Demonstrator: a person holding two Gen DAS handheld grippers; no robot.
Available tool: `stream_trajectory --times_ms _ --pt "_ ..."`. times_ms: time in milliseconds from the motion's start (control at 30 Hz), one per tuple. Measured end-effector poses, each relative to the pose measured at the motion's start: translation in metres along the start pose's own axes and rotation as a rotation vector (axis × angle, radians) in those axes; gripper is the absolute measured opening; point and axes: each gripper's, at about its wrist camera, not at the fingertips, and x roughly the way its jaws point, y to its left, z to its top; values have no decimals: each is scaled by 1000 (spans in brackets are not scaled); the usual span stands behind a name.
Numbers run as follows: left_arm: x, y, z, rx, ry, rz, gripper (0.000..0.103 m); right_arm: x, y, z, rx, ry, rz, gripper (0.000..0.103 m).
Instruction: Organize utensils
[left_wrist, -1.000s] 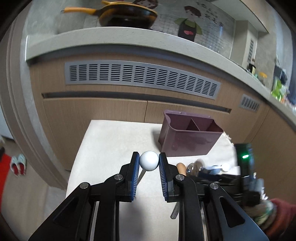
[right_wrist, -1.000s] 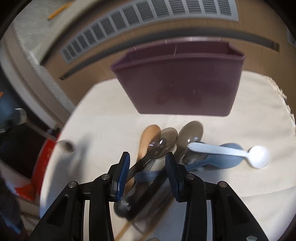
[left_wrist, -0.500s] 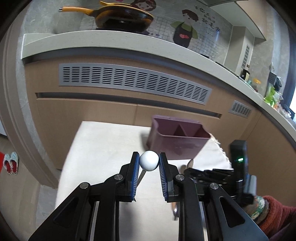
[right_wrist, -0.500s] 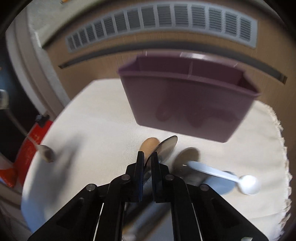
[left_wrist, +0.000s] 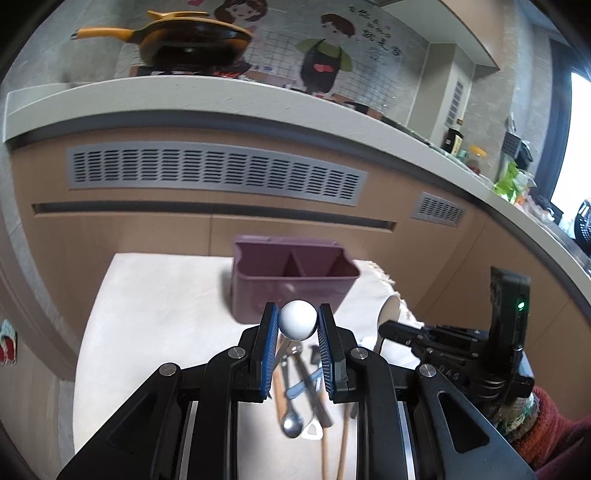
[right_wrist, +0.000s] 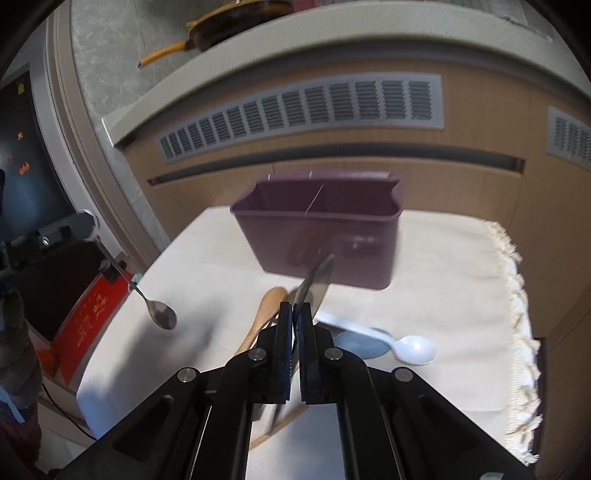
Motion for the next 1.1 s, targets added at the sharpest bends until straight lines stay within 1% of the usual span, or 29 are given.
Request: stream_trajectory --times_ms 67,133,200,267,333,400,467,600,700,800,900,933,1000,1033,1067,1100 --pt "-2 -7 19 6 -23 -34 22 -14 -2 11 -5 -39 4 3" --pt "-9 -13 48 16 -78 -74 22 -32 3 29 -34 -91 -2 3" --pt "-16 -19 79 38 -136 -108 22 -57 12 65 -95 -186 -26 3" --pt "-16 -19 109 40 -178 -138 22 -80 20 99 -143 -279 -56 3" --pt "-6 -14 129 33 -183 -154 22 -92 23 128 -169 -348 -89 3" --pt "8 -8 140 25 -170 -163 22 -91 22 148 -181 -383 -117 3" --pt "30 -2 145 19 -144 -169 22 -78 17 162 -194 -394 -150 3" --pt "82 15 140 -8 -85 -190 22 -34 4 170 -215 -362 -186 3" --pt "114 24 130 -24 -43 -195 22 6 -8 164 -204 -299 -190 3" --pt "141 28 115 -16 5 -171 22 41 -19 148 -187 -229 -176 3" --pt "163 36 100 -35 56 -158 22 66 -30 134 -162 -168 -155 3" --pt "171 39 95 -47 75 -153 22 71 -34 130 -150 -152 -143 4" --pt "182 45 88 -73 111 -145 23 82 -43 126 -113 -102 -87 5" --pt "184 46 85 -84 120 -144 28 87 -47 123 -94 -75 -66 11" --pt "182 47 84 -91 116 -142 32 88 -52 119 -75 -63 -49 19" --pt "178 47 82 -89 104 -138 38 85 -53 117 -69 -67 -42 22"
